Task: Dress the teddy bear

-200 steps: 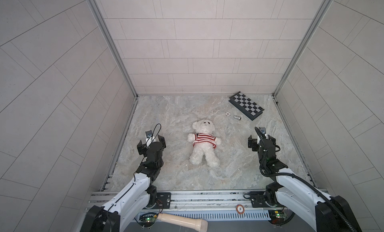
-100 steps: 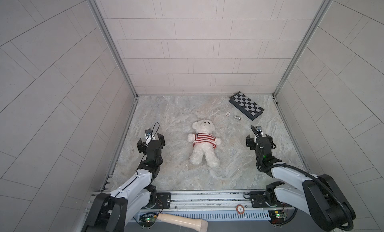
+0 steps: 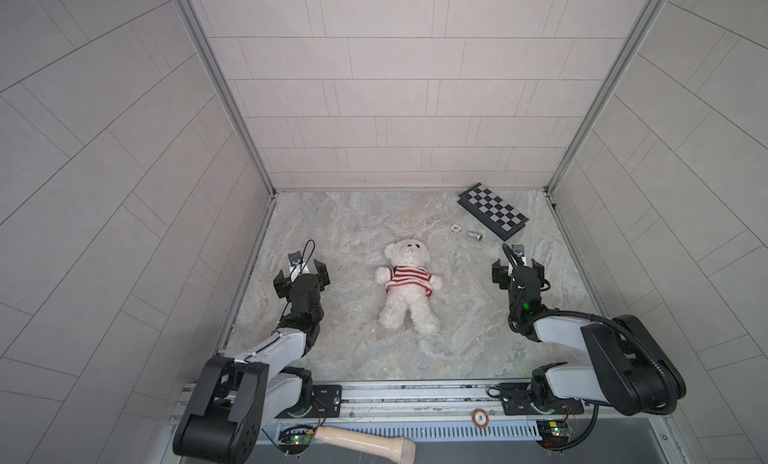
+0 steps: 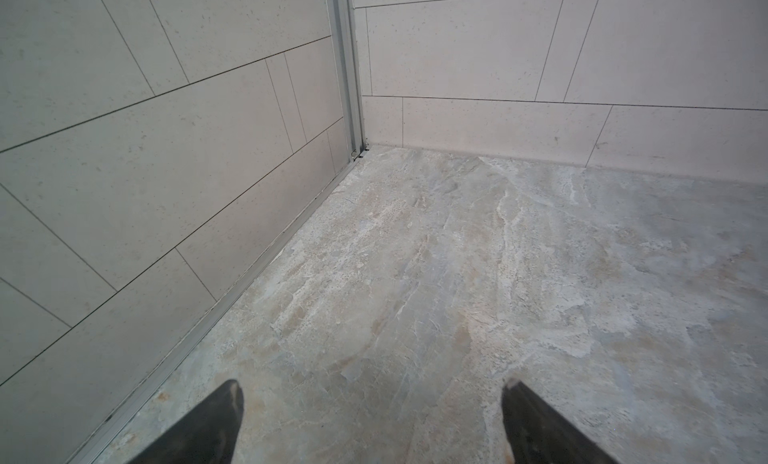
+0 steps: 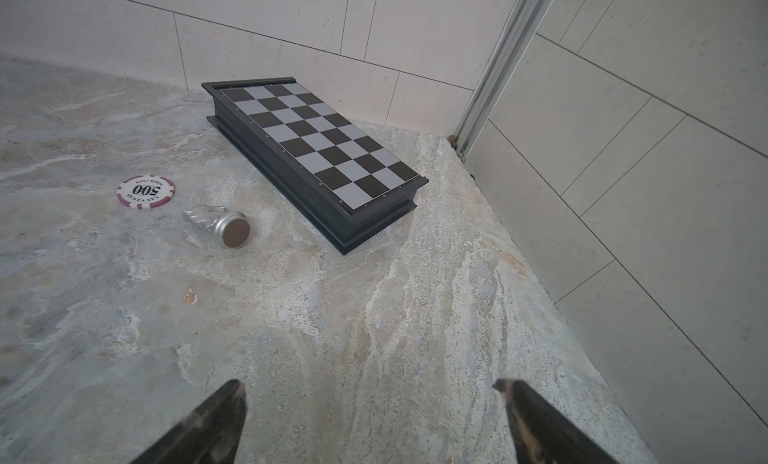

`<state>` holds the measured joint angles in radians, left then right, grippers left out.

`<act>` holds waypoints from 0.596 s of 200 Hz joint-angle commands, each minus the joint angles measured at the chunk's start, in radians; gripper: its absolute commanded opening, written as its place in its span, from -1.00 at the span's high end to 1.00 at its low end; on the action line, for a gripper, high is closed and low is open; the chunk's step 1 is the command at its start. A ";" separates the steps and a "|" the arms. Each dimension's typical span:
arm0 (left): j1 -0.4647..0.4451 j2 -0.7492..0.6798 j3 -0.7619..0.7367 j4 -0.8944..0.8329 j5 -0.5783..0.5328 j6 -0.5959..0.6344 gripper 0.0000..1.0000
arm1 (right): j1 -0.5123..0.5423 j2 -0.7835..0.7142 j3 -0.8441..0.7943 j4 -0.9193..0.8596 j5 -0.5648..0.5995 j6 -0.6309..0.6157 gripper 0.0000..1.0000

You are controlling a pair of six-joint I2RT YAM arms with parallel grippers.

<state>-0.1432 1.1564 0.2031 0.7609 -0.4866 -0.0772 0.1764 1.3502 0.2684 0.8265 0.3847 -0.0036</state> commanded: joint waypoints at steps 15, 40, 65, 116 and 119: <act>0.027 0.049 0.045 0.089 0.050 0.002 -1.00 | -0.016 0.045 0.021 0.112 -0.004 -0.012 -0.99; 0.050 0.086 0.057 0.129 0.082 -0.010 -1.00 | -0.021 0.104 0.018 0.185 -0.009 -0.011 -0.99; 0.059 0.132 0.072 0.164 0.105 -0.018 -1.00 | -0.022 0.127 0.032 0.181 -0.017 -0.014 -0.99; 0.066 0.218 0.105 0.192 0.109 -0.021 -1.00 | -0.023 0.169 0.039 0.206 -0.023 -0.012 -0.99; 0.066 0.220 0.105 0.196 0.110 -0.020 -1.00 | -0.023 0.176 0.040 0.212 -0.025 -0.012 -0.98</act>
<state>-0.0853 1.3697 0.2825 0.9165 -0.3866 -0.0895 0.1562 1.4887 0.2897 0.9909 0.3660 -0.0040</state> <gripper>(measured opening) 0.993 0.993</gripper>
